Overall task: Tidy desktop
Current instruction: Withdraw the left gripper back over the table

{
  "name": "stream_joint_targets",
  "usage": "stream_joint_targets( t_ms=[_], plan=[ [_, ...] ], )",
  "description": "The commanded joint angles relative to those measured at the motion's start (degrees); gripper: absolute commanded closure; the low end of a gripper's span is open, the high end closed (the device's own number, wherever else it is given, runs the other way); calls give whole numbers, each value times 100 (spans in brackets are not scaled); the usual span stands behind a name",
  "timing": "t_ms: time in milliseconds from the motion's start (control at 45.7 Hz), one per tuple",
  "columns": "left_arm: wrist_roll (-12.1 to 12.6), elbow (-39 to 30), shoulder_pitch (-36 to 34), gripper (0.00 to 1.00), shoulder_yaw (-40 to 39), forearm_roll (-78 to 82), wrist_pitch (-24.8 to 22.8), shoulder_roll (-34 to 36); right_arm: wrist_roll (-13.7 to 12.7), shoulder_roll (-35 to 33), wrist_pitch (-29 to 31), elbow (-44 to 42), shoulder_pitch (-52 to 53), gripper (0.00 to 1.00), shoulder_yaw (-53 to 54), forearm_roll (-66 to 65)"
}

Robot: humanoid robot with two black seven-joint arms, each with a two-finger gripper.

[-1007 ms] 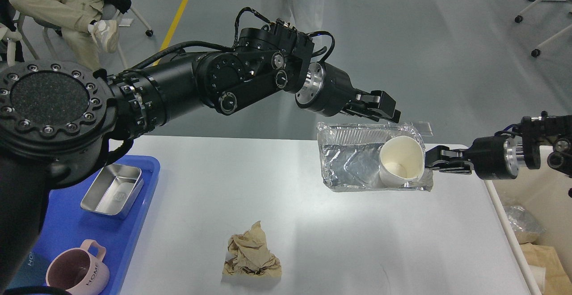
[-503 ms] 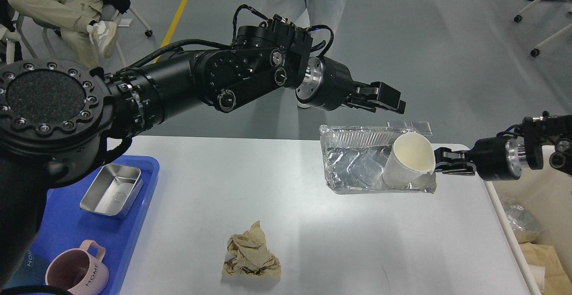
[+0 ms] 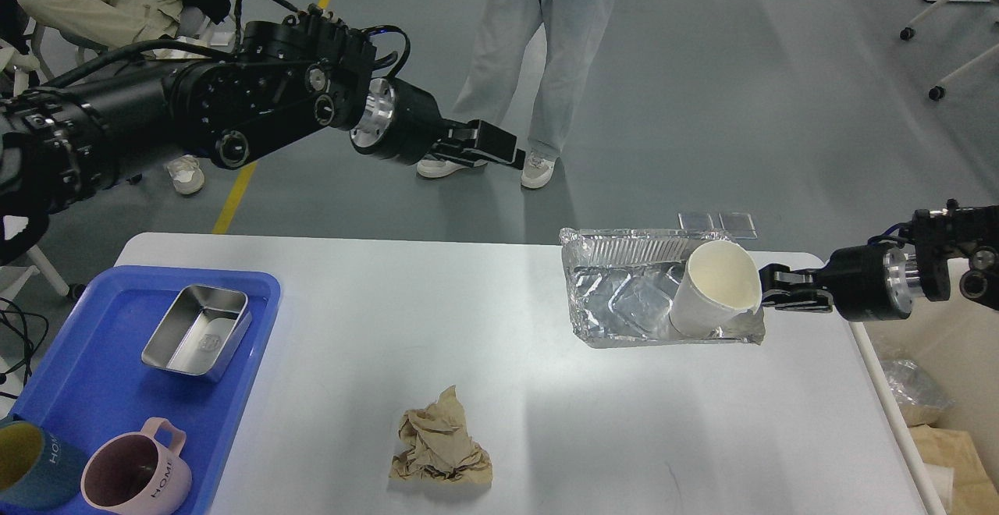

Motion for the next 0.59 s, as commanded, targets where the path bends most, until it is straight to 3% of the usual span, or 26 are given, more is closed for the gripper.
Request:
stream_joint_targets(
  t_ms=[0,241,569],
  plan=[
    [32,-1016,33,20,156,694,583,635,0,1,-2,1,-4,100,-5,0],
    [111,-2661,-55,20,403,1099,1015,1856,0,1,-2,10,-75,100,-5,0],
    [128,-4156,-389,20,420,1574,1006,3667,0,18,-19,1,-110,100,-5,0]
  ],
)
